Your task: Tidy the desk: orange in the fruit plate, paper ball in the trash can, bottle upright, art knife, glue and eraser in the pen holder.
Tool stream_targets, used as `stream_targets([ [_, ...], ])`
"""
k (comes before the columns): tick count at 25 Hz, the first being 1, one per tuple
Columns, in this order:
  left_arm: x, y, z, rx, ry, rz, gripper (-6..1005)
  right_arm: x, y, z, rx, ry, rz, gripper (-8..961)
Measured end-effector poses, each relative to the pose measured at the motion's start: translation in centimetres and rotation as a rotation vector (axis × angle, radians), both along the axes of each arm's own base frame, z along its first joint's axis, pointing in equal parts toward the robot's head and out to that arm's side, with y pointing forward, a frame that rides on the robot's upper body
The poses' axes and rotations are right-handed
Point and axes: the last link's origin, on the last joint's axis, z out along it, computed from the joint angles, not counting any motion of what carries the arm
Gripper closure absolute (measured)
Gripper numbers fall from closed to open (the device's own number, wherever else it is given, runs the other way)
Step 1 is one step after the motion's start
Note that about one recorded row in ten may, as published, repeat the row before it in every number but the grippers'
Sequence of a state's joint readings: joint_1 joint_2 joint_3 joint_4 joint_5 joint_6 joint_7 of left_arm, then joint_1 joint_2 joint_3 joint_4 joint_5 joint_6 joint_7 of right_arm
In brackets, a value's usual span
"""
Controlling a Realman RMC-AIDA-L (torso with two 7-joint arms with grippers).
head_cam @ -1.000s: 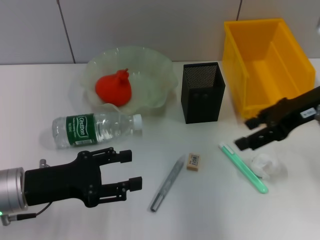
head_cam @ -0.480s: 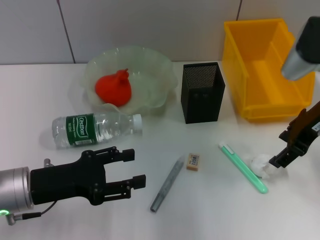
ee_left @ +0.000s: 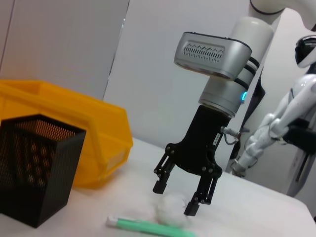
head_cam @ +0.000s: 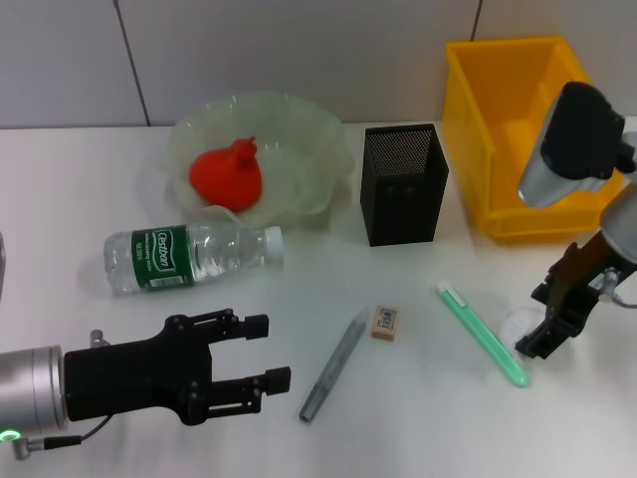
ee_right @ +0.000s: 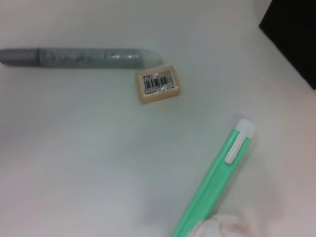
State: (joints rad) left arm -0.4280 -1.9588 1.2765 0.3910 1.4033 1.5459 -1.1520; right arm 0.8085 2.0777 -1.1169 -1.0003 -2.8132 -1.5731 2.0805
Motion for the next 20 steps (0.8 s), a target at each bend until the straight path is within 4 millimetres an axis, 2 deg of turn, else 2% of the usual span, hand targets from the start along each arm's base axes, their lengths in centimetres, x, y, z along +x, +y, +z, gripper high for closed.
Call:
stream_targets([
  [4,-0.01,0.00,-0.04,0.000,0.001,0.001,257,0.09,0.04,-0.48,0.000,-0.005,0.011,163],
  [15,-0.07,0.18,0.29,0.010,0.000,0.005,257,0.01,-0.01,-0.76,-0.003,-0.008,0.011,269],
  [20,-0.12,0.39,0.57,0.024,-0.002,0.008,257,-0.39,0.00,-0.42,0.000,-0.005,0.014,357],
])
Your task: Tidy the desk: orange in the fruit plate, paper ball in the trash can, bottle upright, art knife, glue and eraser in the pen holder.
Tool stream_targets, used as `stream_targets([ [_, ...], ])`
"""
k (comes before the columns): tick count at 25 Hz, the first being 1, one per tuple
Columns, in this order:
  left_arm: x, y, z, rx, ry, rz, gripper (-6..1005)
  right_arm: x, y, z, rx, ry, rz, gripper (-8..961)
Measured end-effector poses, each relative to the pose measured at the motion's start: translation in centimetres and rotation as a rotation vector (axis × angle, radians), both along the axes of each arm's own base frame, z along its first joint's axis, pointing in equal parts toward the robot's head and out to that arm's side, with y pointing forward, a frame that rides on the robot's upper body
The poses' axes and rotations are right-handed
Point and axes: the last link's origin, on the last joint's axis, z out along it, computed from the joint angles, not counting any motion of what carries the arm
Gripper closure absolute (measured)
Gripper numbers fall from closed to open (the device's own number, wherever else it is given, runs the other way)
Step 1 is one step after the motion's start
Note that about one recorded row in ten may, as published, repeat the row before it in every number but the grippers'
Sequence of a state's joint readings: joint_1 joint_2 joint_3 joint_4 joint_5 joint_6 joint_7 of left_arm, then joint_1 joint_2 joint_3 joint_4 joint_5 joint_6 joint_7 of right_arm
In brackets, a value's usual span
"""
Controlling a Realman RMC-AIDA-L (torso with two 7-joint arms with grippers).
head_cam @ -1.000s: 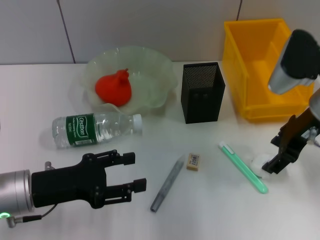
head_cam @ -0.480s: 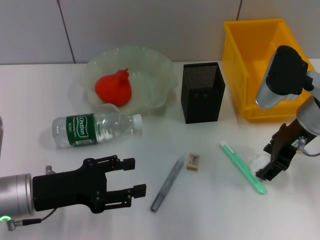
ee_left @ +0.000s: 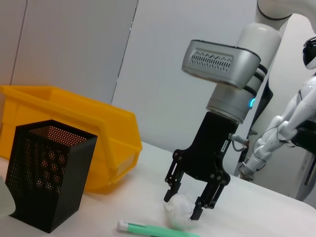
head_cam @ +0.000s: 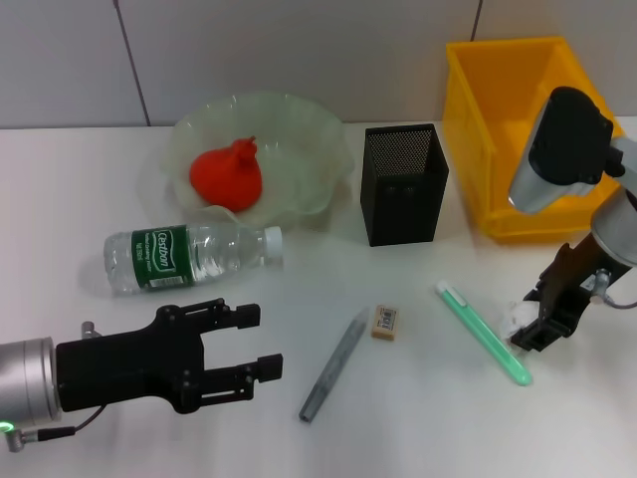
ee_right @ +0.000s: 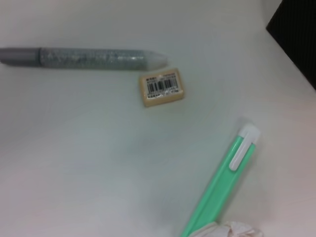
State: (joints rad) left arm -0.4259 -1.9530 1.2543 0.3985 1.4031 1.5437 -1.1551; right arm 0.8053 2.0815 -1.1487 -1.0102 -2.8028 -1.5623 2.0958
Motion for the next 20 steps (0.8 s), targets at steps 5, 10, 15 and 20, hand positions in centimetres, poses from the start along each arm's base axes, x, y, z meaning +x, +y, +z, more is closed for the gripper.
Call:
stream_targets([
  [5,0.0,0.0,0.1,0.003,0.000,0.000,257,-1.5,0.1,1.1,0.023,0.028,0.012,409],
  [10,0.1,0.1,0.1,0.003,0.000,-0.004,257,-3.9,0.8,3.9,0.117,0.110,0.018,409],
  [15,0.1,0.2,0.0,0.006,0.003,-0.003,256,-5.6,2.6,7.7,0.336,0.231,0.009,410],
  [20,0.1,0.2,0.0,0.007,0.004,-0.003,256,-5.0,4.9,10.5,0.580,0.319,-0.021,410],
])
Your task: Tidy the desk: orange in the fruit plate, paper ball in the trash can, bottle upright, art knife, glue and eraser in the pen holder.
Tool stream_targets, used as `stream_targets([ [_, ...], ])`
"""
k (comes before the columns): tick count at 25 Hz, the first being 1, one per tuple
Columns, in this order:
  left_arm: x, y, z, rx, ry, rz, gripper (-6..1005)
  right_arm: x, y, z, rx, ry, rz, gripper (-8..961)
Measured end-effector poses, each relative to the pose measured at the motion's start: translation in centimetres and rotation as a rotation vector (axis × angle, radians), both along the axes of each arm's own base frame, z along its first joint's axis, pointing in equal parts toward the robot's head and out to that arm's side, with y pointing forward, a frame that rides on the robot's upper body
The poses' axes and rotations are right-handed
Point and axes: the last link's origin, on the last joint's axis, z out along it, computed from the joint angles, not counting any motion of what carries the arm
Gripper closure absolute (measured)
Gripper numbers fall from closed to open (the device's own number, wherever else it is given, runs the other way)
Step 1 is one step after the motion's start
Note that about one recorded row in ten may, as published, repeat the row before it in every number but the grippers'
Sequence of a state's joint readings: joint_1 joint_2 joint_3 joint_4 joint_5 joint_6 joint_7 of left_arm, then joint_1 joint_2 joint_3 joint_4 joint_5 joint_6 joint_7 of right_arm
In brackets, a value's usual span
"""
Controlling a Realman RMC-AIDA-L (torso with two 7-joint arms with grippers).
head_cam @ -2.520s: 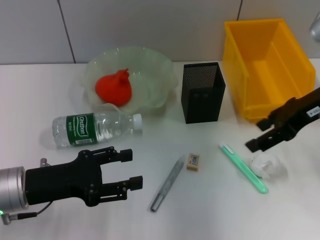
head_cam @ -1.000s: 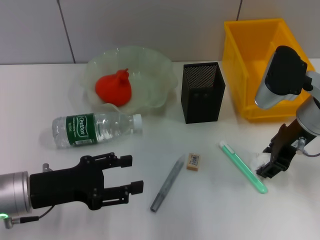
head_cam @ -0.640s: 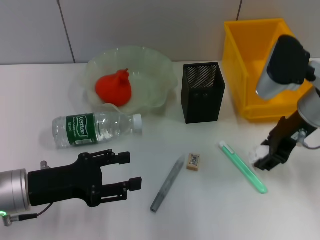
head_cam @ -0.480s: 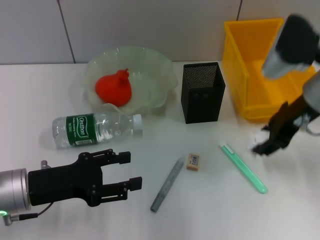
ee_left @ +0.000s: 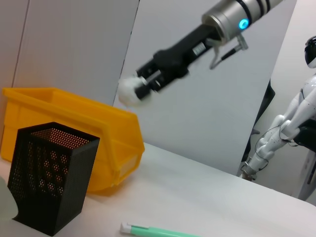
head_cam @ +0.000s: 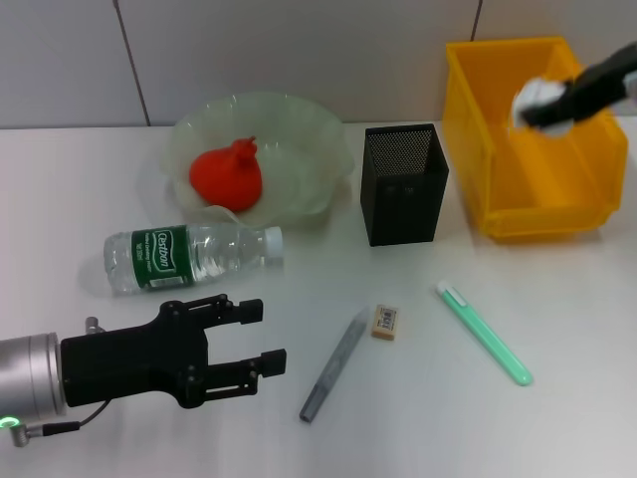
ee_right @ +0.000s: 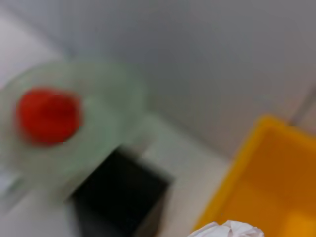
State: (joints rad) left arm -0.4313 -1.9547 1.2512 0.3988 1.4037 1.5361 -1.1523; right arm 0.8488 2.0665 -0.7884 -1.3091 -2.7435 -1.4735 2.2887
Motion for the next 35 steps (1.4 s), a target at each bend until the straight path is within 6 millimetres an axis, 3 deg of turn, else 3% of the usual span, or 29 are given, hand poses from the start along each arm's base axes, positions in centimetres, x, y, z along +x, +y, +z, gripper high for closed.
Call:
stream_targets([
  [4,0.1,0.1,-0.2,0.003,0.002,0.002,256,1.2,1.4,0.1,0.118,0.032,-0.026,410],
  [14,0.2,0.3,-0.2,0.007,0.003,0.001,256,2.7,2.7,-1.0,0.182,0.042,-0.043,344],
  [29,0.4,0.5,-0.2,0.008,0.004,-0.002,257,3.0,3.3,-1.2,0.226,0.050,-0.039,232],
  [35,0.4,0.5,-0.2,0.008,0.005,-0.003,256,3.0,3.5,-1.4,0.273,0.125,-0.005,233],
])
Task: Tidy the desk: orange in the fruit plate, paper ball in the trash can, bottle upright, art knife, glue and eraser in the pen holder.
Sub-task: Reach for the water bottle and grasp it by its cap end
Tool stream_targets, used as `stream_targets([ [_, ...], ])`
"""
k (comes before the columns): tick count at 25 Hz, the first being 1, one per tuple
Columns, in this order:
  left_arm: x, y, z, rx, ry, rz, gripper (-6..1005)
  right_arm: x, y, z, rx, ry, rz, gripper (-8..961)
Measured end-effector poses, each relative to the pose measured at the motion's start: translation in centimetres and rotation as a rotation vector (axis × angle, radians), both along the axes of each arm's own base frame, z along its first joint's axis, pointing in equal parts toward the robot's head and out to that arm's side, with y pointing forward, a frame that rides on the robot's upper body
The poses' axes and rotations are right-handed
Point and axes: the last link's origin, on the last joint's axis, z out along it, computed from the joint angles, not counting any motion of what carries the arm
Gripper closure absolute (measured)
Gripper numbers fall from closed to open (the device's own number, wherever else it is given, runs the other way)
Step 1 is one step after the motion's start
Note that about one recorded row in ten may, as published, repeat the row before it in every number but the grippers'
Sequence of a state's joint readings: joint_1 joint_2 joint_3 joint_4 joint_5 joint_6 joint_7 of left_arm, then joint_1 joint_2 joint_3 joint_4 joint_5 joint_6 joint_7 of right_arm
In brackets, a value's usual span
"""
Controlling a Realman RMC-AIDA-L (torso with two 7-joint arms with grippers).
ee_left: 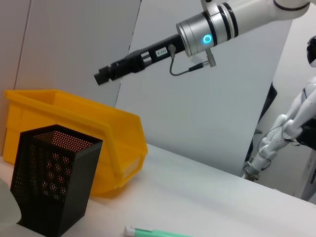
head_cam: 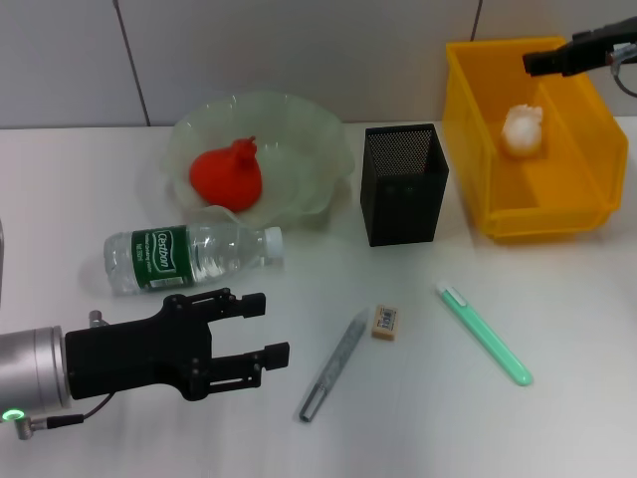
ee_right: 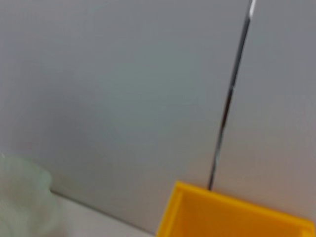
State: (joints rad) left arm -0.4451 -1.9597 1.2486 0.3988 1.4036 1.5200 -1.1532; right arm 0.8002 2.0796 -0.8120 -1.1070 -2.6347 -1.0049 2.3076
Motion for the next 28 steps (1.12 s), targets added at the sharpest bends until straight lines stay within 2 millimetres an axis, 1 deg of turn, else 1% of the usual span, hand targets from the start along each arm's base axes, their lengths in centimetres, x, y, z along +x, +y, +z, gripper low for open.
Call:
stream_targets([
  [4,0.0,0.1,0.1,0.000,0.002,0.000,256,-0.5,-0.3,-0.2,0.023,0.072,0.088,233],
  [7,0.0,0.1,0.1,0.000,0.002,0.000,256,-1.0,-1.0,-0.2,0.027,0.160,0.197,233],
  [8,0.0,0.1,0.1,0.001,0.002,0.000,256,-1.1,-1.8,-0.3,0.021,0.221,0.259,233],
  [9,0.0,0.1,0.1,0.001,0.002,0.000,257,-1.1,-1.8,-0.3,0.021,0.221,0.259,234],
  [10,0.0,0.1,0.2,0.001,0.003,-0.001,257,-1.2,-2.6,-0.5,0.007,0.280,0.327,234],
  [11,0.0,0.1,0.2,0.001,0.003,-0.001,257,-1.2,-2.6,-0.5,0.007,0.280,0.327,234],
  [12,0.1,0.2,0.2,0.002,0.003,-0.005,257,-1.0,-3.1,-0.6,-0.005,0.305,0.354,234],
  [13,0.2,0.3,0.2,0.002,0.003,-0.008,257,-0.7,-4.3,-0.9,-0.037,0.364,0.410,234],
  [15,0.2,0.4,0.2,0.001,0.003,-0.011,257,-0.2,-5.4,-1.3,-0.087,0.402,0.448,234],
  [16,0.2,0.4,0.2,0.001,0.003,-0.011,257,-0.2,-5.4,-1.3,-0.087,0.402,0.448,234],
  [18,0.3,0.4,0.2,0.002,0.003,-0.012,256,0.7,-7.2,-2.1,-0.175,0.451,0.489,234],
  [19,0.3,0.4,0.2,0.002,0.003,-0.012,256,0.7,-7.2,-2.1,-0.175,0.451,0.489,235],
  [20,0.3,0.4,0.2,0.002,0.004,-0.013,256,1.2,-8.0,-2.4,-0.217,0.466,0.498,235],
  [22,0.3,0.5,0.2,0.002,0.004,-0.015,256,2.0,-9.1,-3.0,-0.285,0.477,0.507,235],
  [23,0.3,0.6,0.2,0.005,0.008,-0.010,256,3.1,-10.1,-3.7,-0.356,0.476,0.503,235],
  [24,0.3,0.6,0.2,0.005,0.009,-0.009,256,3.1,-10.1,-3.7,-0.356,0.476,0.503,235],
  [27,0.3,0.7,0.2,0.007,0.013,-0.005,257,4.4,-11.3,-4.7,-0.438,0.452,0.503,235],
  [28,0.2,0.9,0.2,0.011,0.020,0.003,257,5.2,-12.0,-5.5,-0.493,0.419,0.500,235],
])
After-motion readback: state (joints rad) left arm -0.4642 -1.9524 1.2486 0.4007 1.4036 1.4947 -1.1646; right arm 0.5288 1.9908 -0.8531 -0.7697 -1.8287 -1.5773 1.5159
